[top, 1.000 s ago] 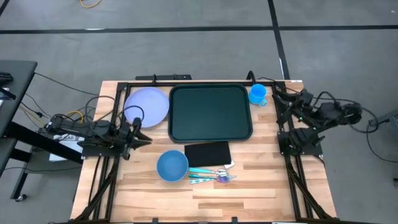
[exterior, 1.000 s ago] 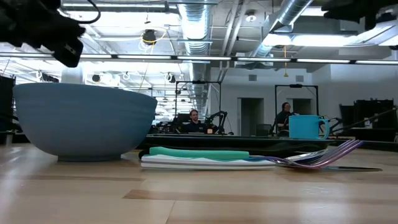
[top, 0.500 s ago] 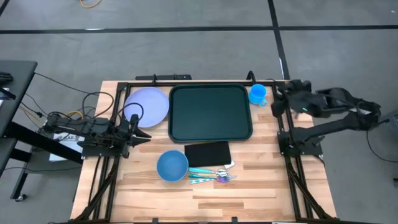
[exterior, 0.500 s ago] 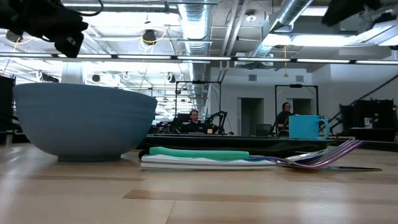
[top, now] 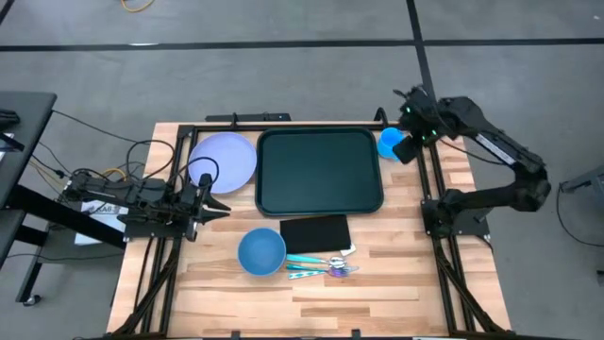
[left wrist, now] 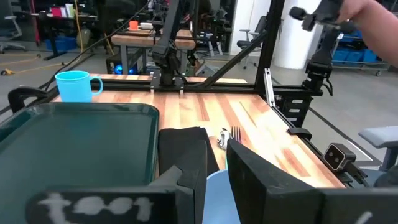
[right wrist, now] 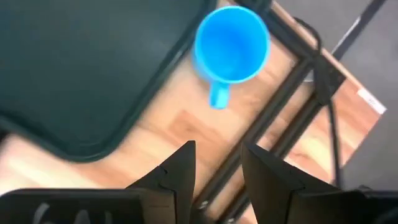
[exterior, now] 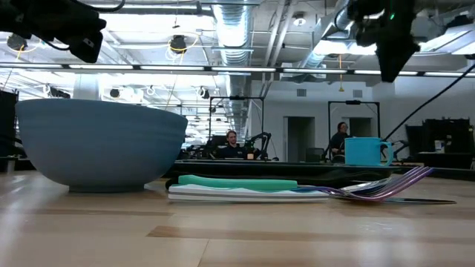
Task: Set up tray
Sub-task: Put the blue mug on the black tray
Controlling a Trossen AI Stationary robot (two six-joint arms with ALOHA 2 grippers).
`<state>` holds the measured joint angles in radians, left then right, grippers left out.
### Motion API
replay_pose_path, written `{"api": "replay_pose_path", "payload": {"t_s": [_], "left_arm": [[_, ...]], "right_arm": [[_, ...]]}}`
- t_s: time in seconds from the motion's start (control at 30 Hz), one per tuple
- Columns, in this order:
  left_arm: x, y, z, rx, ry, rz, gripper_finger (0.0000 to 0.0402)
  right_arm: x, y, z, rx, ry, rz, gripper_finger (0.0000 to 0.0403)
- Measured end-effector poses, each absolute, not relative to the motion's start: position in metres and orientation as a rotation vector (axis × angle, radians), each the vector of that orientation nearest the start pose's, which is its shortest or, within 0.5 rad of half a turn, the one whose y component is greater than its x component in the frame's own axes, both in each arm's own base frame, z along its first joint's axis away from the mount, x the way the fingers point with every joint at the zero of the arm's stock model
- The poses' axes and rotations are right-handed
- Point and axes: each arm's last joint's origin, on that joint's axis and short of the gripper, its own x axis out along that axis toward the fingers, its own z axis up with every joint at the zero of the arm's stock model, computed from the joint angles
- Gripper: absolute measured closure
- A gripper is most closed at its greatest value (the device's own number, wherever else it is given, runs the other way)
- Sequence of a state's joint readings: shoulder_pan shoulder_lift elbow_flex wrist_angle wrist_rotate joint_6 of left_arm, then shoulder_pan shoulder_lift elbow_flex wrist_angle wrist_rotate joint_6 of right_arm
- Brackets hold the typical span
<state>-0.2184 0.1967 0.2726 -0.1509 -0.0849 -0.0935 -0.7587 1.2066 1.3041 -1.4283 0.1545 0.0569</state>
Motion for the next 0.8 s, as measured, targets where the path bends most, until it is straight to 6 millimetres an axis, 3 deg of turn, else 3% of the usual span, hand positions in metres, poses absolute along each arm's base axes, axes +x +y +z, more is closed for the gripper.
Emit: {"api": "replay_pose_path", "payload": {"t_s": [0.13,0.3,0.8], "left_arm": [[0.095,-0.019,0.227,-0.081,0.069,-0.131,0.0350],[0.095,-0.019,0.227,-0.081,0.071,-0.130,0.0350],[0.095,-0.019,0.227,-0.081,0.073,-0.130,0.0350]], "right_arm": [[0.140,-0.162,0.327,0.457,1.290,-0.751,0.0281],[0.149,-0.184,0.310,0.512,1.300,-0.642,0.0281],[0.155,-0.196,0.281,0.619,1.515,-0.592,0.0281]]}}
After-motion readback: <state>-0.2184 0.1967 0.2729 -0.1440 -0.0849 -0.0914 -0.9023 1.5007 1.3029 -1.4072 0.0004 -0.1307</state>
